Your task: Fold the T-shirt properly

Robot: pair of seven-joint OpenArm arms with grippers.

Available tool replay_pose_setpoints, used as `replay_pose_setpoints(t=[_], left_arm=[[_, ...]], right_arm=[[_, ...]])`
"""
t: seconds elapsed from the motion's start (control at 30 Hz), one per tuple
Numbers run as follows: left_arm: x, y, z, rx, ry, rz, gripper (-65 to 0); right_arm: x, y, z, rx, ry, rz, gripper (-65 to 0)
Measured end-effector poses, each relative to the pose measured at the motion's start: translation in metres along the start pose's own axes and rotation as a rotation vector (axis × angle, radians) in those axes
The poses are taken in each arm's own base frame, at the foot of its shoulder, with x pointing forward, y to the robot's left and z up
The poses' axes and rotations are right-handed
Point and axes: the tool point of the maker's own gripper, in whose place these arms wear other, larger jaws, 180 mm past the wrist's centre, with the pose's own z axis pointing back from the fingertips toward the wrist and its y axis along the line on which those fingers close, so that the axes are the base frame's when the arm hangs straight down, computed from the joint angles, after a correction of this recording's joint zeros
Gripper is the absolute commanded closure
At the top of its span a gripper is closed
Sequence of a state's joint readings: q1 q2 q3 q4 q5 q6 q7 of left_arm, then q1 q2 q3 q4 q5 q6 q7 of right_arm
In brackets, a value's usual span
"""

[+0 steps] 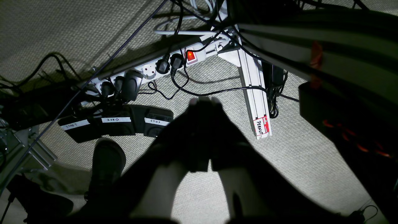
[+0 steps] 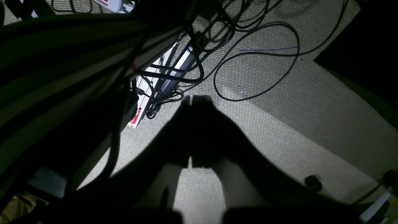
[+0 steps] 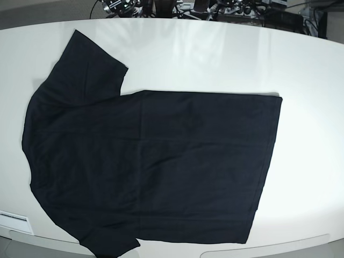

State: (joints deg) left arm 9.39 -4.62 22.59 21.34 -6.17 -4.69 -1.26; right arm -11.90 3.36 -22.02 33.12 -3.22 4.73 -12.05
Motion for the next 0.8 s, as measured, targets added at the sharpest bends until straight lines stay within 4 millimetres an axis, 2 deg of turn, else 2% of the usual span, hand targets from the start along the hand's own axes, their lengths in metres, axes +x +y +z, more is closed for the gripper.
replay_pose_setpoints(t=[0.73,0.8], left_arm=[[0.0002,-0.0005,0.0006,-0.001,0.004,-0.011,0.0],[-0.0032,-0.0006,0.0022,-0.001,0.031,-0.069,0.0]], right_arm=[[0.0009,0.0018,0.0005,0.016,0.0,0.006,0.0],[-0.0069,0.0063,0.0022,0.047,0.054,0.019,0.0]])
